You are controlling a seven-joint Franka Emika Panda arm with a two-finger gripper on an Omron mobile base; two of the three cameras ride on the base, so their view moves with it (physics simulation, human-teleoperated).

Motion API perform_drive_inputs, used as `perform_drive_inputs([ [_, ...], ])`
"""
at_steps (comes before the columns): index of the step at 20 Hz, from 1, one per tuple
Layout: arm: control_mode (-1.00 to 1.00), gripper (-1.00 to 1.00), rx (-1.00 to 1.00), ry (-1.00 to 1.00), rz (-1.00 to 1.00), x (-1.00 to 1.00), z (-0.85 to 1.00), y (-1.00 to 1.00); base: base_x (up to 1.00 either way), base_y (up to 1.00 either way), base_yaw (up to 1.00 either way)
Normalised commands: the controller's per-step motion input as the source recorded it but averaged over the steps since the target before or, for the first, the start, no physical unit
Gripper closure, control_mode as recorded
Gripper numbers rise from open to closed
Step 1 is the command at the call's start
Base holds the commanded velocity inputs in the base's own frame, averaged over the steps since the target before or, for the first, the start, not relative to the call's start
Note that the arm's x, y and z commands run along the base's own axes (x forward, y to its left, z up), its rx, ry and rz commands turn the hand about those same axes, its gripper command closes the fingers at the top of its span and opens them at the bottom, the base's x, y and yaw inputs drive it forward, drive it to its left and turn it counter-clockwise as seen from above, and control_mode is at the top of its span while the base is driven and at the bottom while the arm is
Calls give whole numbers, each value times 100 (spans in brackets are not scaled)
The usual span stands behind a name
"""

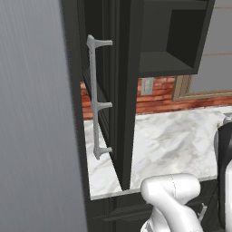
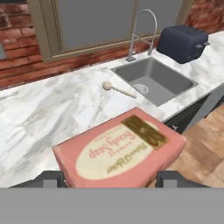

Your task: Locate and retrieve the bar soap and dish brush from the cabinet. Place them next to the sink.

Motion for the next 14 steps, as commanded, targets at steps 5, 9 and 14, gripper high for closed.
perform_drive_inputs([
  [5, -100, 100, -4, 3, 0, 24, -48, -63, 0, 0, 0],
  [9, -100, 100, -5, 4, -1, 34, -33, -50, 0, 0, 0],
  [14, -100, 100, 0, -3, 1, 23, -25, -48, 0, 0, 0],
])
